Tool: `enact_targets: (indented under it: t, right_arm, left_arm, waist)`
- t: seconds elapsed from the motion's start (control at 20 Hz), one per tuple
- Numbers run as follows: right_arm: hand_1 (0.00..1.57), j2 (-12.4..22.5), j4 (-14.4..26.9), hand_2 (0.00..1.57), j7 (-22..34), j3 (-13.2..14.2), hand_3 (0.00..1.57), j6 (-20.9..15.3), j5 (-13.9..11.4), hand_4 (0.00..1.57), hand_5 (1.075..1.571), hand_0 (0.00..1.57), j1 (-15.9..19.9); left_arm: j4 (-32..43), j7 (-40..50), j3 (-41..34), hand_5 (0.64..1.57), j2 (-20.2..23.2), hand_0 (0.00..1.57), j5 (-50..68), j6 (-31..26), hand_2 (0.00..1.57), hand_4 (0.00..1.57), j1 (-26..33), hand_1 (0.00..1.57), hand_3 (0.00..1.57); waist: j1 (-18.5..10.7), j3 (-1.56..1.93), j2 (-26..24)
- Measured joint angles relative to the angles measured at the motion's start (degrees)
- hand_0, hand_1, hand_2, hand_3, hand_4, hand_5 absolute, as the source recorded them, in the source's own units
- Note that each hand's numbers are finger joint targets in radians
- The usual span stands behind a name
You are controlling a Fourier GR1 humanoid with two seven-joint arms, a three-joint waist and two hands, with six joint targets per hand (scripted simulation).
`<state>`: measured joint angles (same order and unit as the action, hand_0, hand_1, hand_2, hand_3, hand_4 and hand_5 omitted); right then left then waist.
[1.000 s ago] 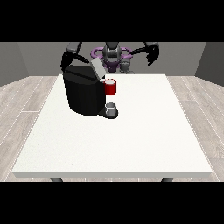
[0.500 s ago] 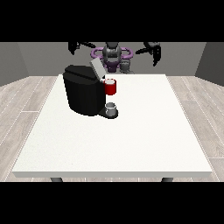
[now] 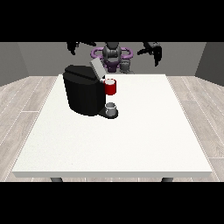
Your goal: Insert the coffee pod into the coffee machine and close the lid
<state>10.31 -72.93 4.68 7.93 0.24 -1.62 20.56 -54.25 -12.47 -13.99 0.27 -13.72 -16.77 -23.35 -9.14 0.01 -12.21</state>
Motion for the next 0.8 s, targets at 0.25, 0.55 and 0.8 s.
enact_targets:
  t: [0.25,0.55,0.8]
  right_arm:
    - [0.00,-0.2,3.1,0.00,1.6,3.0,0.00,-0.2,3.5,0.10,1.571,0.00,4.7]
    - [0.00,-0.4,7.1,0.00,2.4,3.6,0.00,-0.2,5.1,0.00,1.571,0.00,8.3]
    - [0.00,-0.2,9.2,0.00,1.9,2.9,0.00,0.0,5.0,0.00,1.571,0.00,11.3]
  left_arm:
    - [-5.2,1.1,1.7,1.571,0.2,0.00,1.7,-0.5,0.00,0.32,0.9,0.00,0.00]
    - [-13.6,3.6,4.0,1.571,0.5,0.00,3.8,0.1,0.00,0.35,4.2,0.00,0.00]
    - [-19.1,4.8,4.4,1.571,1.6,0.00,5.4,-0.2,0.00,0.38,6.7,0.00,0.00]
  waist:
    - [-1.7,0.00,4.0]
    - [-1.6,0.00,7.1]
    - [-1.3,-0.01,9.8]
